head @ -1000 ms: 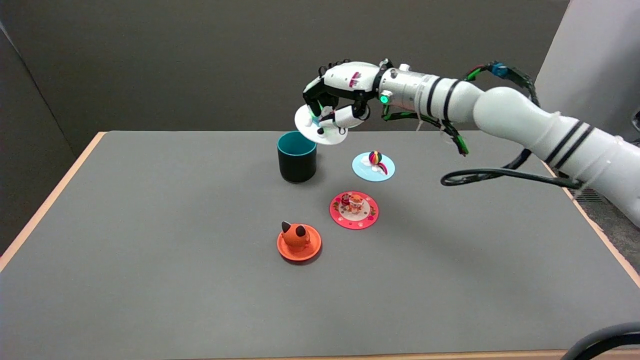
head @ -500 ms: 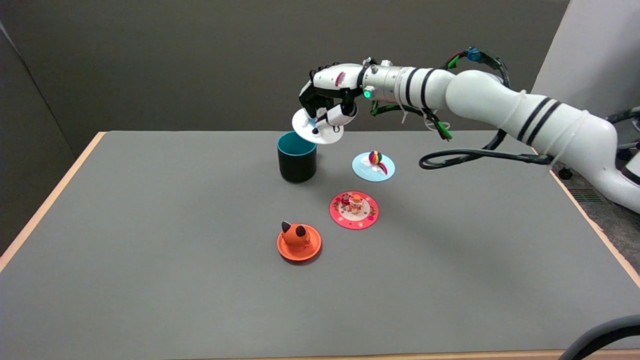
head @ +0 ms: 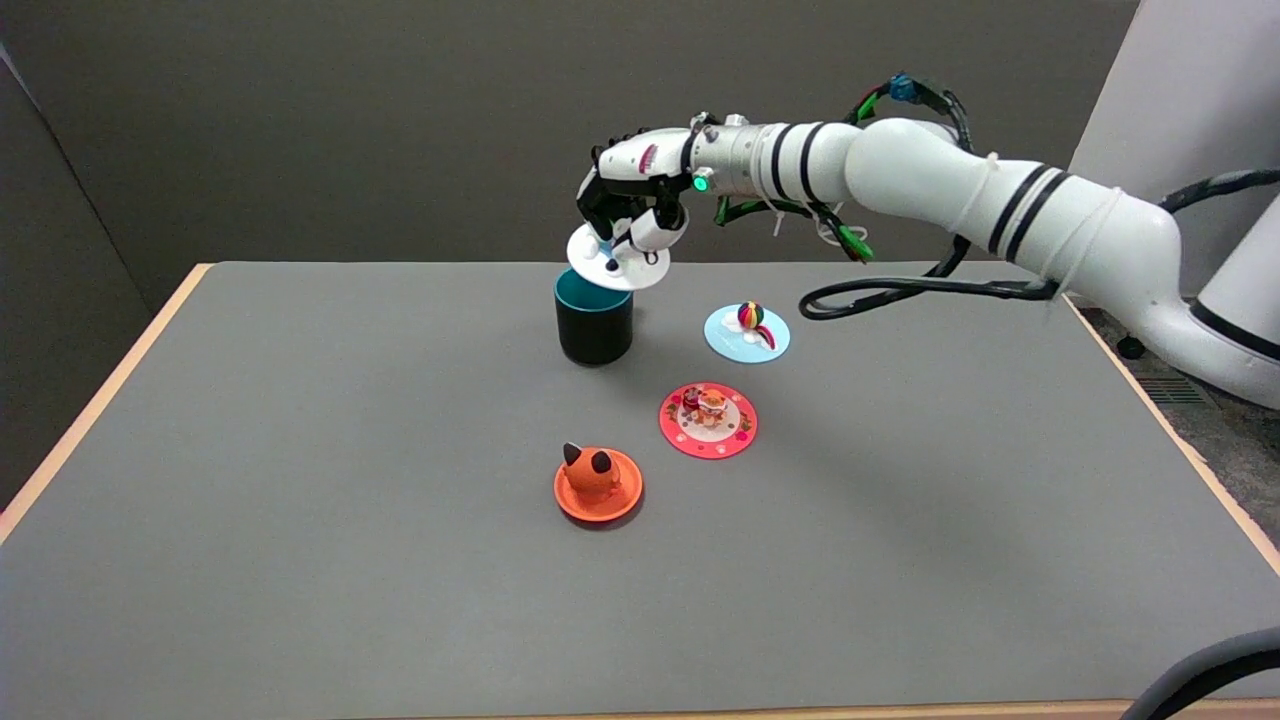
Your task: Place the white cup lid onto the cup.
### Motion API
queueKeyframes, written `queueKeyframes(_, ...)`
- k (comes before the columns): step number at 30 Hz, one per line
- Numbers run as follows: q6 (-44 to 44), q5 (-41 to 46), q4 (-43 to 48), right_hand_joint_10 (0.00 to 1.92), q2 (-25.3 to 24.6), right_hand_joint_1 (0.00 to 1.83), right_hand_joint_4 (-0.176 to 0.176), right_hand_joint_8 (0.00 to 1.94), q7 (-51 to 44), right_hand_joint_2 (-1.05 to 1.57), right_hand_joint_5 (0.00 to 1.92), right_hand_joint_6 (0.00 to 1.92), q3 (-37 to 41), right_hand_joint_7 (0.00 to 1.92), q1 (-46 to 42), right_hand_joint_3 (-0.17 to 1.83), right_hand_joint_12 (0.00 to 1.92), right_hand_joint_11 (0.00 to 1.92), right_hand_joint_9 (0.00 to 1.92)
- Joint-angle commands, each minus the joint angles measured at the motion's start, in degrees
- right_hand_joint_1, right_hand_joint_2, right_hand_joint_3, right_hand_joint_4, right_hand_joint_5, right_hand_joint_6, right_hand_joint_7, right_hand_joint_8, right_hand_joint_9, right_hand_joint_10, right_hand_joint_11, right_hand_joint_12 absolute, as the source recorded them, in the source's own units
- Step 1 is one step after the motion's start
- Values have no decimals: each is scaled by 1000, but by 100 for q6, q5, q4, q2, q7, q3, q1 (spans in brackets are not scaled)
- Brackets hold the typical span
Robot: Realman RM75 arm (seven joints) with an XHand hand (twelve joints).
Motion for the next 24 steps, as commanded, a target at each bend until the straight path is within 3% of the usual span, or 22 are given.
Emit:
queueKeyframes(1, -127, 41, 597, 1333, -575, 1289, -61, 1748, 109, 1197, 611, 1610, -448, 565, 399, 202, 985, 594, 723)
queueKeyframes(23, 230, -7, 1736, 1369, -1134, 1283, -61, 1777, 71, 1187, 587, 1644, -482, 543, 264, 251, 1031, 576, 706)
queueKeyframes(24, 239, -7, 1763, 1373, -1150, 1442, 74, 1786, 71, 1134, 514, 1523, -482, 555, 264, 266, 1014, 586, 718)
